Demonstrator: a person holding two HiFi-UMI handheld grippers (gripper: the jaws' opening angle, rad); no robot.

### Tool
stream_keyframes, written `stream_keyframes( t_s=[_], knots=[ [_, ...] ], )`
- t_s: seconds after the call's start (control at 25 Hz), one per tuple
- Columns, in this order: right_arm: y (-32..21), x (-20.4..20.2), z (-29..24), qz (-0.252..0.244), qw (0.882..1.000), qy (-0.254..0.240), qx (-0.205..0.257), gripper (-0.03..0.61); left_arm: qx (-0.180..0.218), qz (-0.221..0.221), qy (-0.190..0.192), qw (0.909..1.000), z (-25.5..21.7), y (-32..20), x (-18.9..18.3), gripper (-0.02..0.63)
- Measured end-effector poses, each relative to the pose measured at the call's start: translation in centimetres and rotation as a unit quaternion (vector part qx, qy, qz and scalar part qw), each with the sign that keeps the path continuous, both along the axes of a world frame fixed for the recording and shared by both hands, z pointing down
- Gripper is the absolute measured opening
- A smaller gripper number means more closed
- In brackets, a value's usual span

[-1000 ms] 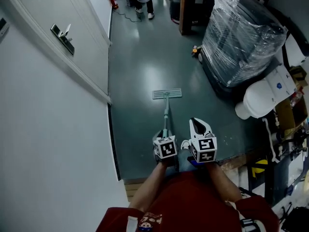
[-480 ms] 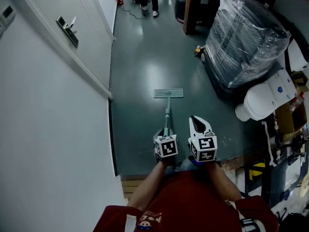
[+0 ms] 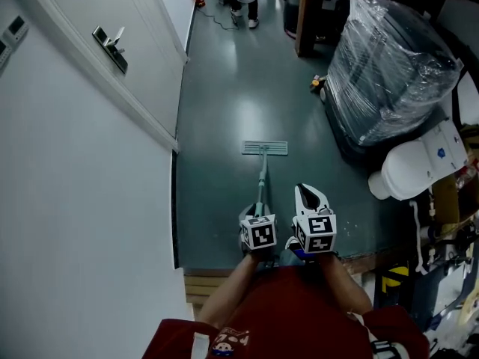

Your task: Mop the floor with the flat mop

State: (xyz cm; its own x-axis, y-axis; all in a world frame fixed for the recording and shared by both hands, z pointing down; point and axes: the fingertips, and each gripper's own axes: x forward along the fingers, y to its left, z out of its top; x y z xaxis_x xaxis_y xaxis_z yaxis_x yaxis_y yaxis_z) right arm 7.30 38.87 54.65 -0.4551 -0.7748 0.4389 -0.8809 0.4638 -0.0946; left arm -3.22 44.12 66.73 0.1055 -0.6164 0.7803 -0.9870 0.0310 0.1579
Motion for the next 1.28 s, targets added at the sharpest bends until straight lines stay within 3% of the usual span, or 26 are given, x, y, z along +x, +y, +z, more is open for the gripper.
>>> stream_keyframes(
  t_s=[0.92, 1.28],
  knots=[
    [-5.9, 9.5, 1.1, -0.030, 0.999, -0.017, -0.004, 0.020, 0.003, -0.051, -0.009, 0.9987, 0.5, -6.4, 7.9, 0.127],
    [-8.7, 12.9, 1.8, -0.014, 1.000, -0.014, -0.011, 0.020, 0.001, -0.048, -0.017, 0.9987, 0.9, -9.5, 9.7, 0.127]
  ],
)
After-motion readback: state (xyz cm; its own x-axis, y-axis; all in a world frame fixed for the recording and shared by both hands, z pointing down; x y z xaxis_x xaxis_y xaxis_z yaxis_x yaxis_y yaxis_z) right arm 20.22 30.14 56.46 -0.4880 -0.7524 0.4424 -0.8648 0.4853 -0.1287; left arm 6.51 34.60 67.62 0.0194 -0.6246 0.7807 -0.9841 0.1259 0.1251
